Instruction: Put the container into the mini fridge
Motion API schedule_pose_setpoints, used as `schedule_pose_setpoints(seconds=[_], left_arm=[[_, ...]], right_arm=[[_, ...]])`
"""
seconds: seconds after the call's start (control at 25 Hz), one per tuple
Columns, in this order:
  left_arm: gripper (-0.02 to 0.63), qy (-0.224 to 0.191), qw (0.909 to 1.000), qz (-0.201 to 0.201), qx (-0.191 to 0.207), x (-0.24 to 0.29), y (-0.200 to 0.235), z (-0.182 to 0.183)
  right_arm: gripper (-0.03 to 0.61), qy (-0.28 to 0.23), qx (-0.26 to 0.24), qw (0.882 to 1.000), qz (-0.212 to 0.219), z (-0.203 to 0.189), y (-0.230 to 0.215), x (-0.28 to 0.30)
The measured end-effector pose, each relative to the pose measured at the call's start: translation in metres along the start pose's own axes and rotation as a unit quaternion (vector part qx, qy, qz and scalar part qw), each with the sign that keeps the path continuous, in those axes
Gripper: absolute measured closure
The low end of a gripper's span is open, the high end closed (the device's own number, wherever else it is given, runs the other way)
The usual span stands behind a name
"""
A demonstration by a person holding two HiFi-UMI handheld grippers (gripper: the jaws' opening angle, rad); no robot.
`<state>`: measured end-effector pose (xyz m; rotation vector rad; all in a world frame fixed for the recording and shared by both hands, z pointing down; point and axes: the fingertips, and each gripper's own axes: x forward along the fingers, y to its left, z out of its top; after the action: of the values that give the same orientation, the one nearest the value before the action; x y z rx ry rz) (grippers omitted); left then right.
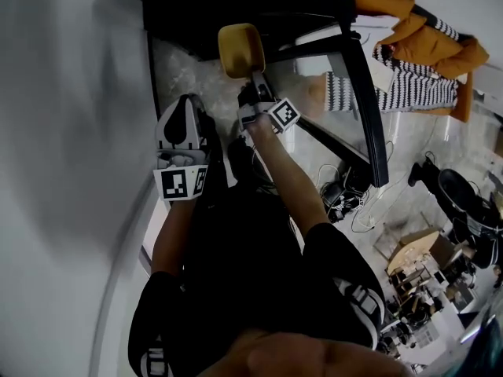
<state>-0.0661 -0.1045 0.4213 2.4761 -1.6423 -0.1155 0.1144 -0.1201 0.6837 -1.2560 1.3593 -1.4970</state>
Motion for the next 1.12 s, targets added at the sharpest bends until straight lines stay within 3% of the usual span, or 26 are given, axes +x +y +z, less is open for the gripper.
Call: schedule_pose_setpoints(seconds=[0.56, 1.12], left_arm=[[0.609, 0.011, 0.9999, -0.005, -0.01, 0.014, 0.022, -0.039], [0.609, 0.03, 0.9992, -0.005, -0.026, 0.017, 0.041, -0.069]], right_arm=[[0.359, -0.018, 0.006, 1.0, -0.021, 0.0, -0.075, 0.05], [0.359, -0.036, 0.012, 0.999, -0.023, 0.0, -0.112, 0.083]])
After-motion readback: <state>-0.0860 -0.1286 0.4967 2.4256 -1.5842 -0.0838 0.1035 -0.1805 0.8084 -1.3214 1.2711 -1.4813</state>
